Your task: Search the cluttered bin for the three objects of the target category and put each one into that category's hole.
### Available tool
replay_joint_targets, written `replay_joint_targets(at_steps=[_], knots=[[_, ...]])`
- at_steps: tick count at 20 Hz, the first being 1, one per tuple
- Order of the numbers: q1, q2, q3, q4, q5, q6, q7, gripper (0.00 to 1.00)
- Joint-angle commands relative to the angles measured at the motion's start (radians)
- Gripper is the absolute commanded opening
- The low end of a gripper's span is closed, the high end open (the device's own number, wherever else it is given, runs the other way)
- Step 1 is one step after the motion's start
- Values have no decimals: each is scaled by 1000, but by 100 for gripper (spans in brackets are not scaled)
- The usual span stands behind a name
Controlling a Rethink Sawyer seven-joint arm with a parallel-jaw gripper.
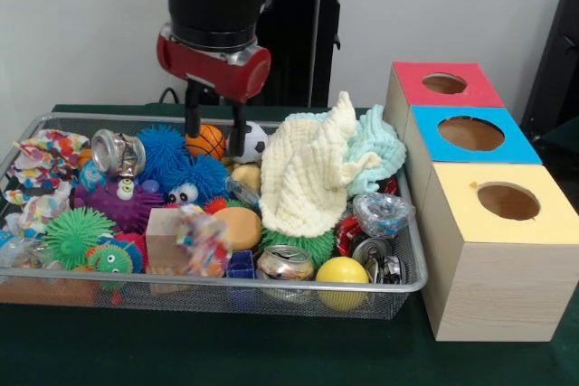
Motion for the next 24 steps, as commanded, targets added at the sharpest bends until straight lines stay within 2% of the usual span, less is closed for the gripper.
replay_joint_targets(at_steps=[1, 3, 4, 5, 6, 8, 9, 10, 12, 14, 19, 21, 24], knots=[[51, -8, -36, 133, 22, -95, 197, 100], [-8, 20, 24, 162, 65, -111, 132, 100], [-8, 26, 18, 178, 65, -136, 143, 100], [4, 24, -4, 207, 50, -213, 180, 100], [12, 27, -12, 205, 43, -228, 182, 100], [32, 21, -34, 195, 57, -168, 190, 100], [53, 15, -59, 194, 45, -197, 212, 100], [51, 23, -58, 159, 34, -186, 183, 100], [-22, 98, 7, 22, 24, -118, 23, 100], [-55, 143, 23, -89, -11, -99, -65, 100], [-81, 143, -1, -241, -72, -62, -140, 100], [-104, 146, 16, -270, -69, -44, -162, 100], [-128, 172, 31, -291, -80, -88, -160, 100]])
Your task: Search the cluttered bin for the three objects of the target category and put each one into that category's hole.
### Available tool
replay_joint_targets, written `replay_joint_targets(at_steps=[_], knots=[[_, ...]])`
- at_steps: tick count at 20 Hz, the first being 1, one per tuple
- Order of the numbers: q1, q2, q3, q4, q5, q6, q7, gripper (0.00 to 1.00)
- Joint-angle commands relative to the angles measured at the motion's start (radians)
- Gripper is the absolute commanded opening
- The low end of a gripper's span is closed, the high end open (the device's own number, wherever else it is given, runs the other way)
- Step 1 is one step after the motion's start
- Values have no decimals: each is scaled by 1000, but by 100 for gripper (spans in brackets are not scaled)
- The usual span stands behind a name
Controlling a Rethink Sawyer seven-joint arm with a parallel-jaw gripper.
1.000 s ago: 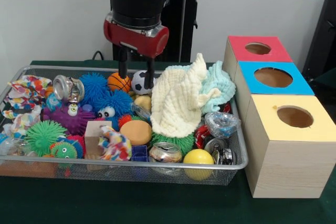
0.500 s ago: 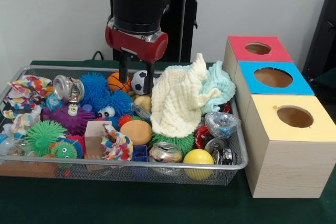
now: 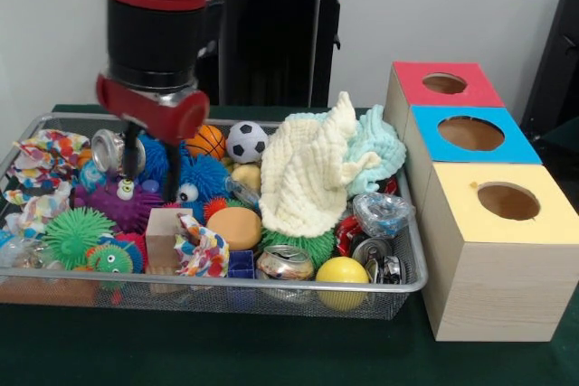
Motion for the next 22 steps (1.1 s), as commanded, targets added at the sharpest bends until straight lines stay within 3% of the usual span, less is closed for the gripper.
replay_joint_targets(at_steps=[1, 8, 15, 22], knots=[[-83, 87, 77, -186, -75, 22, -167, 100], [-142, 118, 118, -152, -86, 10, -199, 100], [-170, 180, 139, -188, -103, 41, -237, 100], [-157, 134, 111, -105, -97, 70, -206, 100]])
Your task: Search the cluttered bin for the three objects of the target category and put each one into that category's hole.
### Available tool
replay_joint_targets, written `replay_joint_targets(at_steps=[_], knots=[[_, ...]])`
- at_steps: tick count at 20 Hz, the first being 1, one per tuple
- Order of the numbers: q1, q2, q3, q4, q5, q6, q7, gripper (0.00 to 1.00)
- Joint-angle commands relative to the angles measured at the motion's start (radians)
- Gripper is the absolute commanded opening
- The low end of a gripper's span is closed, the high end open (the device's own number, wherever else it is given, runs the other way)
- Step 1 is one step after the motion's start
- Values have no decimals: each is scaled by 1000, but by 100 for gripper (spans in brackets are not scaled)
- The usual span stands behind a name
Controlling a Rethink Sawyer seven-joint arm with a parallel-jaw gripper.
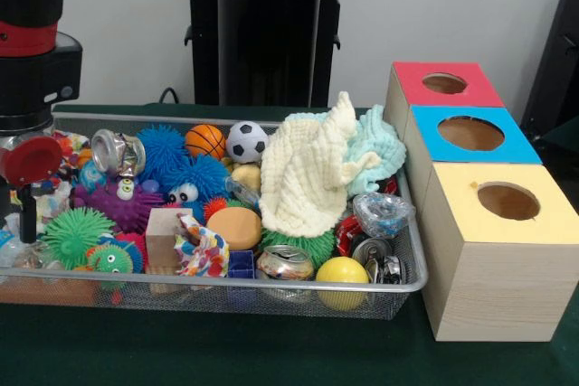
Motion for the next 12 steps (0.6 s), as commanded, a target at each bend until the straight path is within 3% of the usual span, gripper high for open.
replay_joint_targets(at_steps=[1, 12], knots=[[5, 2, 86, 63, -76, 67, -203, 100], [40, 57, 66, 57, -94, 33, -133, 100]])
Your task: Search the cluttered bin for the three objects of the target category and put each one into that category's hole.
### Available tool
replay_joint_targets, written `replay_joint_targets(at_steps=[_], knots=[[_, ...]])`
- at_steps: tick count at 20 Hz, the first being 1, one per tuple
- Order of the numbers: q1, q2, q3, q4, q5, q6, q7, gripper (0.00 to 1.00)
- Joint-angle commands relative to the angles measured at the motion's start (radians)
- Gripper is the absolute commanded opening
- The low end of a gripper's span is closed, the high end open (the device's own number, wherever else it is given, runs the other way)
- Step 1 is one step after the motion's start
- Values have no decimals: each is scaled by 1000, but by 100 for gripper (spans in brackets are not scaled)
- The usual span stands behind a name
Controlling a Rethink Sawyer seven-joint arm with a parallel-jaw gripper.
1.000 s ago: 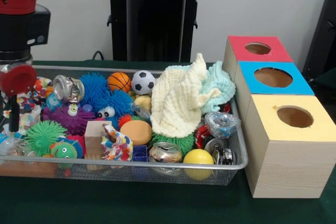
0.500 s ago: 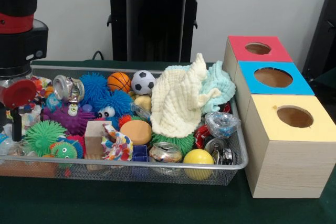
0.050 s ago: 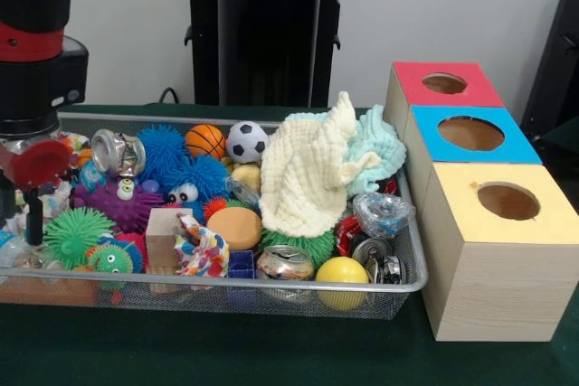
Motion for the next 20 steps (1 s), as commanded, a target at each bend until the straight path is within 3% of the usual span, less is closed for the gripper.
replay_joint_targets(at_steps=[1, 8, 14, 20], knots=[[31, 59, 64, 62, -62, 44, -121, 100], [53, 23, 36, 184, -46, -10, -13, 100], [59, 93, 36, 170, -56, -103, 26, 100], [80, 114, 17, 166, -54, -161, 60, 100]])
